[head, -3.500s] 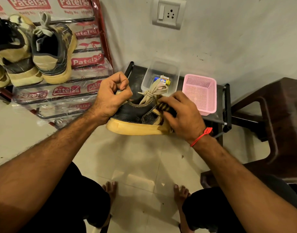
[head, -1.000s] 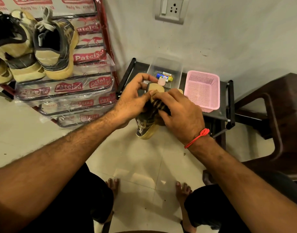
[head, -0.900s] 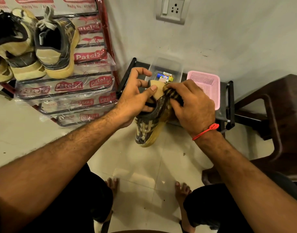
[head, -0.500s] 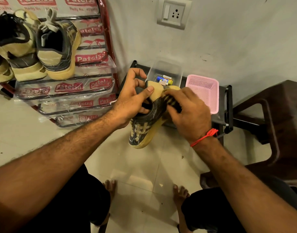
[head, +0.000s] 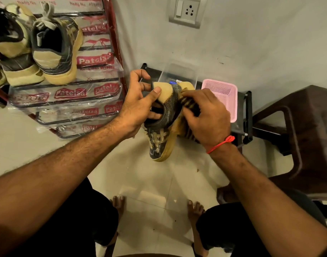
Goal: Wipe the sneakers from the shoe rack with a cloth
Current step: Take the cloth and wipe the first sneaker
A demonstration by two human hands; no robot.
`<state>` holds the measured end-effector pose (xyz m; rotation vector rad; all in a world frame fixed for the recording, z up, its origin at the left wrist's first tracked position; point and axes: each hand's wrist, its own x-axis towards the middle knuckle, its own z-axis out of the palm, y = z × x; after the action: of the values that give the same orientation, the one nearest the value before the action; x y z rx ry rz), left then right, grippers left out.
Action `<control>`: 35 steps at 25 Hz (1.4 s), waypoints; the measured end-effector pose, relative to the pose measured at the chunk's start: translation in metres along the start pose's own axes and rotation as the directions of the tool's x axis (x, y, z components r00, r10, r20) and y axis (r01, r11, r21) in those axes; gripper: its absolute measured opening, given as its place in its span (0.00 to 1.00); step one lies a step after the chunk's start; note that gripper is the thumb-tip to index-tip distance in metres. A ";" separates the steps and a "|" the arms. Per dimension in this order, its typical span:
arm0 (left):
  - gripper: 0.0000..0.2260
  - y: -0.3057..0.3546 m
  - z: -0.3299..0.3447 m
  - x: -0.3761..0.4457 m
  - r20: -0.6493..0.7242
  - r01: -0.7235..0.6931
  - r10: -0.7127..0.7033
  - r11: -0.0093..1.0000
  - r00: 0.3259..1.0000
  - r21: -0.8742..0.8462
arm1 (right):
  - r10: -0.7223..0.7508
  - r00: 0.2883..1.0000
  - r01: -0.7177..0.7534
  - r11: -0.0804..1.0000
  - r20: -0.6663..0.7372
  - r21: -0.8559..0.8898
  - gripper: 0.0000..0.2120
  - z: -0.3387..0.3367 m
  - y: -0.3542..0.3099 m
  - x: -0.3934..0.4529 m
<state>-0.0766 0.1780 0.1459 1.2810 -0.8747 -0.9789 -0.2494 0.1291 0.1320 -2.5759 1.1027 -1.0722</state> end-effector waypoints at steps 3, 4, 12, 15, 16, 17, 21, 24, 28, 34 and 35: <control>0.10 0.000 -0.002 -0.001 0.014 -0.016 0.016 1.000 1.000 0.019 | -0.008 1.000 0.006 0.997 0.019 0.083 0.15 0.002 0.003 -0.005; 0.09 0.000 -0.002 -0.001 0.024 -0.014 0.014 1.000 1.000 0.008 | -0.007 1.000 0.004 0.992 0.018 0.122 0.14 0.004 0.001 -0.009; 0.23 0.006 -0.004 -0.004 0.121 0.093 -0.124 0.967 0.985 0.236 | 0.368 0.924 -0.349 0.704 0.103 0.619 0.08 0.017 0.011 -0.007; 0.32 0.005 -0.012 -0.004 0.364 -0.263 0.015 0.718 0.931 0.645 | 0.437 0.897 -0.351 0.613 0.067 0.707 0.08 0.010 0.013 0.000; 0.33 0.005 -0.013 -0.004 0.402 -0.370 0.073 0.564 0.913 0.738 | 0.446 0.894 -0.328 0.602 0.034 0.728 0.08 0.007 0.014 0.004; 0.33 0.006 -0.015 -0.004 0.422 -0.454 0.172 0.412 0.890 0.790 | 0.442 0.897 -0.298 0.608 -0.003 0.736 0.08 0.004 0.015 0.007; 0.23 0.006 -0.020 -0.002 0.402 -0.614 0.583 0.222 0.706 0.758 | 0.398 0.916 -0.234 0.605 -0.035 0.761 0.09 -0.001 0.009 0.011; 0.16 -0.003 -0.025 0.007 0.296 -0.582 0.631 0.309 0.718 0.752 | 0.374 0.927 -0.246 0.588 0.011 0.771 0.09 0.001 0.003 0.005; 0.15 -0.013 -0.023 0.009 0.215 -0.525 0.505 0.621 0.836 0.582 | 0.356 0.930 -0.301 0.583 0.096 0.754 0.09 0.005 -0.001 0.003; 0.14 -0.016 -0.025 0.018 -0.044 -0.225 0.240 0.948 0.970 0.224 | 0.047 0.999 -0.046 0.942 0.006 0.333 0.13 0.010 -0.013 -0.014; 0.14 -0.015 -0.028 0.021 -0.041 -0.200 0.212 0.958 0.976 0.205 | -0.044 0.999 0.041 0.968 0.007 0.248 0.13 0.011 -0.017 -0.019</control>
<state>-0.0450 0.1682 0.1280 1.3509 -1.0558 -0.6959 -0.2412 0.1528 0.1193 -2.4155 0.8525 -1.1232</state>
